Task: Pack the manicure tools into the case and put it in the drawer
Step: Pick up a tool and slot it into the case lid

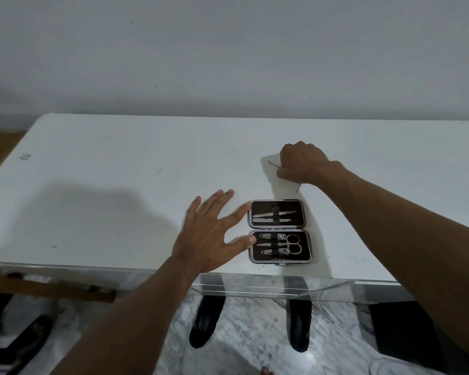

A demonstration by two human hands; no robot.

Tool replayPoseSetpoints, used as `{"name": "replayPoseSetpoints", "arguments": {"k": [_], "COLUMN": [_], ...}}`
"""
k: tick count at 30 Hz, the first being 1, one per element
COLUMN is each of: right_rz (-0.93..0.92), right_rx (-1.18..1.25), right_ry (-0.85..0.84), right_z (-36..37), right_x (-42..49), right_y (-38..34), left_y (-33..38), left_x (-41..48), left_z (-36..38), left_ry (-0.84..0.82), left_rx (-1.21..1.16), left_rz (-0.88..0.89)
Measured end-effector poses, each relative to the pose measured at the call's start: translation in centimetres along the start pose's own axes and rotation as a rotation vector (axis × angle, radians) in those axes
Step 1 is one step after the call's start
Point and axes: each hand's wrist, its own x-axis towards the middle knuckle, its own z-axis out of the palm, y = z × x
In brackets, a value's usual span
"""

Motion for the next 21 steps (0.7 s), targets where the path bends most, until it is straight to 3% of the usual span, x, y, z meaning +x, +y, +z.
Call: {"name": "replayPoseSetpoints", "arguments": {"k": [4,14,21], "right_rz": [0.02,-0.058,-0.102], "right_rx": [0.012,0.426,0.472], "right_ry": [0.012,0.137,0.048], "right_z": [0.1,-0.7,0.0], "right_x": [-0.3,-3.9,-7.6], "right_y": [0.0,2.2,3.9], "left_y": [0.0,-0.1,-0.1], "left_x": [0.0,0.1,0.0], "left_z": [0.0,0.0,0.2], "left_ry": [-0.004,-0.031,-0.031], "left_rx": [-0.015,0.026,0.029], "left_rz": [-0.003,-0.01,-0.006]}}
